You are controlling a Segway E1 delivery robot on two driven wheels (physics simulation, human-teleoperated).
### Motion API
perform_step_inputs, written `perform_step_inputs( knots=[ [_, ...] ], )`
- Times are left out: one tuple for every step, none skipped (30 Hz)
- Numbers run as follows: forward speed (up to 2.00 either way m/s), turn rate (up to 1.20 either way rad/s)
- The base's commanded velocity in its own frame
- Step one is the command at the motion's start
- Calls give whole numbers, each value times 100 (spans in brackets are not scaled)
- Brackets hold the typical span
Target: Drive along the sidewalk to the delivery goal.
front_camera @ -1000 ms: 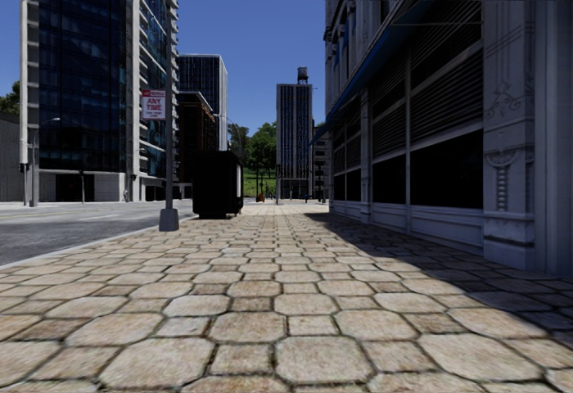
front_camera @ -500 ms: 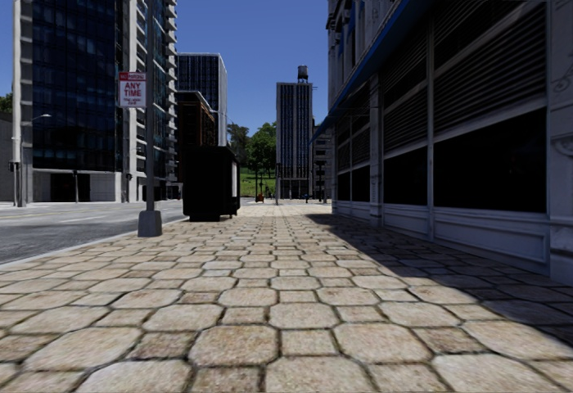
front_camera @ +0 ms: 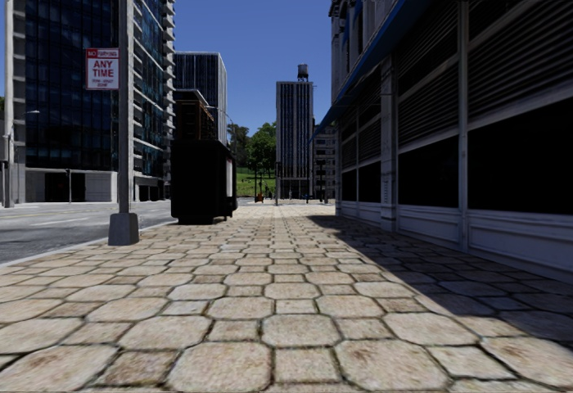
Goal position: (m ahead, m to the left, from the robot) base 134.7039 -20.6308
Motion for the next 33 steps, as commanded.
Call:
perform_step_inputs(
  knots=[
    [200, 0],
    [200, 0],
    [200, 0],
    [200, 0],
    [200, 0],
    [200, 0],
    [200, 0],
    [200, 0],
    [200, 0],
    [200, 0],
    [200, 0],
    [200, 0],
    [200, 0],
    [200, 0],
    [200, 0],
    [200, 0],
    [200, 0],
    [200, 0],
    [200, 0],
    [200, 0],
    [200, 0],
    [200, 0],
    [200, 0],
    [200, 0],
    [200, 0],
    [200, 0],
    [200, 0],
    [200, 0],
    [200, 0],
    [200, 0],
    [200, 0],
    [200, 0],
    [200, 0]
  ],
)
